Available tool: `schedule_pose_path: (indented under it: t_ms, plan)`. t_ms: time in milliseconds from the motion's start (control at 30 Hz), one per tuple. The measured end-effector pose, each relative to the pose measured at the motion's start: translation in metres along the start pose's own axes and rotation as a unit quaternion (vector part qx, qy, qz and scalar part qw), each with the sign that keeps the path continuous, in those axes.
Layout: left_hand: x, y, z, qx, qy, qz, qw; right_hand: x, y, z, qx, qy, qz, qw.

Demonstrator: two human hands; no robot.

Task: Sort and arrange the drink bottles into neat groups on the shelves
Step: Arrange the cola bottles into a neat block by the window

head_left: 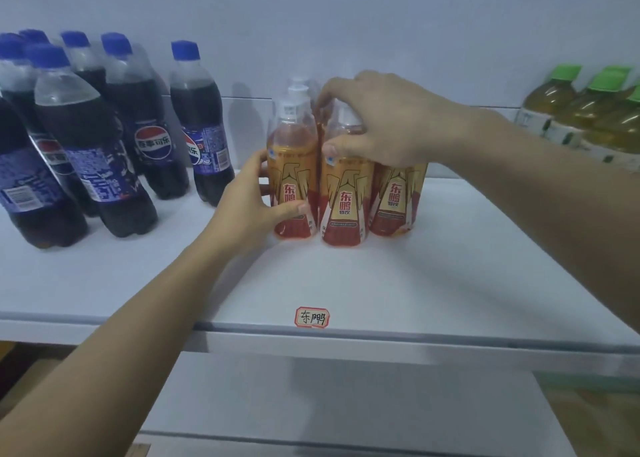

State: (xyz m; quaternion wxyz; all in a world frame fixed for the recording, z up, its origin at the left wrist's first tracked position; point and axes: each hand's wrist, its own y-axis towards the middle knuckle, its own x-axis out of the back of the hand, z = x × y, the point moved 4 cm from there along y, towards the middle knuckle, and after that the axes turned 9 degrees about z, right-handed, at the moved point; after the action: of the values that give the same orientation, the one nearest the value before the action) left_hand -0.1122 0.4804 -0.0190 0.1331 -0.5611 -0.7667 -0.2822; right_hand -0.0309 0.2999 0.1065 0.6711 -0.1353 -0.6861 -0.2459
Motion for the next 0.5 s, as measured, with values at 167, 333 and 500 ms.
schedule_pose_path:
  t_ms: [167, 333, 500]
  plan:
    - [-0.011, -0.009, 0.009, 0.019, -0.049, 0.025, 0.998, -0.010, -0.047, 0.002, 0.077, 0.053, -0.283, 0.954]
    - [-0.007, -0.017, 0.002, 0.049, -0.042, 0.036, 0.997, -0.055, -0.094, 0.004, 0.042, 0.162, -0.353, 0.920]
    - [0.006, -0.031, 0.006, 0.129, 0.166, 0.093, 0.973, -0.096, -0.101, 0.030, -0.030, 0.320, -0.273, 0.907]
